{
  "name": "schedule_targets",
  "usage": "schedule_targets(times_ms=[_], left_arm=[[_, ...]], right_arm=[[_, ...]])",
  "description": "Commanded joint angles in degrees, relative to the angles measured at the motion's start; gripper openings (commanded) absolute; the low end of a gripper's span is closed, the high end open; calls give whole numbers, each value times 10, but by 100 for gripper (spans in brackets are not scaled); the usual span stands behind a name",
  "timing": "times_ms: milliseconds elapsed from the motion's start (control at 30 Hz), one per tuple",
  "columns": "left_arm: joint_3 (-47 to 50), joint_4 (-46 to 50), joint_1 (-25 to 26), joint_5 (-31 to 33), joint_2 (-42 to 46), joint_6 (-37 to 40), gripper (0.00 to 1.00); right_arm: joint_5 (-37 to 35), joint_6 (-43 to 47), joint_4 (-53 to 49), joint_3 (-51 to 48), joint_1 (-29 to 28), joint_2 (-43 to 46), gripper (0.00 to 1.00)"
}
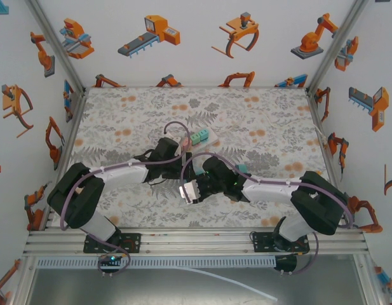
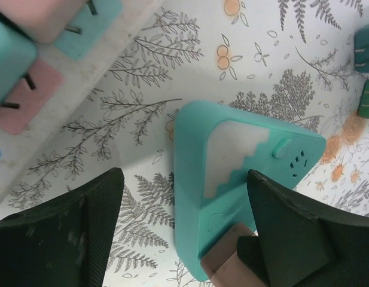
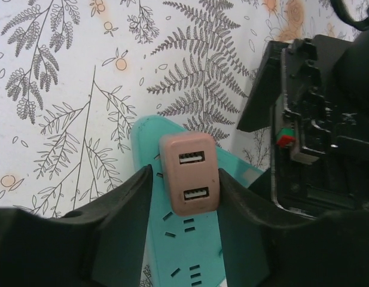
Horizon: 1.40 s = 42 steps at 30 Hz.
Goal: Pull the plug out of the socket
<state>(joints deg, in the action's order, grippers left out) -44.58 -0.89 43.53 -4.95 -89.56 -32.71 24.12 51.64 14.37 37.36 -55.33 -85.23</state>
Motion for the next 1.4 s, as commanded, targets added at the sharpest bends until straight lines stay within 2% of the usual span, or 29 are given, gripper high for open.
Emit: schedule_targets(times_ms=[0,200,367,500,567,633,700,800,933,1067,1200,1300,1367], left_arm=[[31,56,10,42,-24,10,76],[43,50,40,111,-48,9,73],[55,30,49,135,-75,-1,67],[81,6,50,142,-73,-10,65],[92,-1,51,146,-67,-12,64],[100,-5,51,145,-63,-9,64],[105,-10,52,142,-62,0,64],[117,-30,57,127,-67,14,64],[161,-111,61,81,-82,-3,64],[224,-212,77,77,-99,-40,64],[265,-275,92,91,-122,-49,64],[260,-285,104,105,-156,-45,64],[267,-323,107,106,-185,-53,64]], right_arm=[[-10,2,-7,19,-3,-1,37],[0,-26,-4,24,-4,6,26],[4,-45,-8,26,-4,17,21],[9,-73,31,7,0,32,18],[8,-82,52,-4,2,37,12],[-9,-59,15,7,-1,37,3],[-42,-37,-4,12,-9,37,2],[-58,-52,37,0,-8,50,2],[-92,-55,24,8,-12,50,0],[-97,-55,40,-3,-15,45,1],[-102,-87,61,-8,-14,52,1],[-96,-166,82,3,-8,61,4],[-92,-208,92,9,-6,68,4]])
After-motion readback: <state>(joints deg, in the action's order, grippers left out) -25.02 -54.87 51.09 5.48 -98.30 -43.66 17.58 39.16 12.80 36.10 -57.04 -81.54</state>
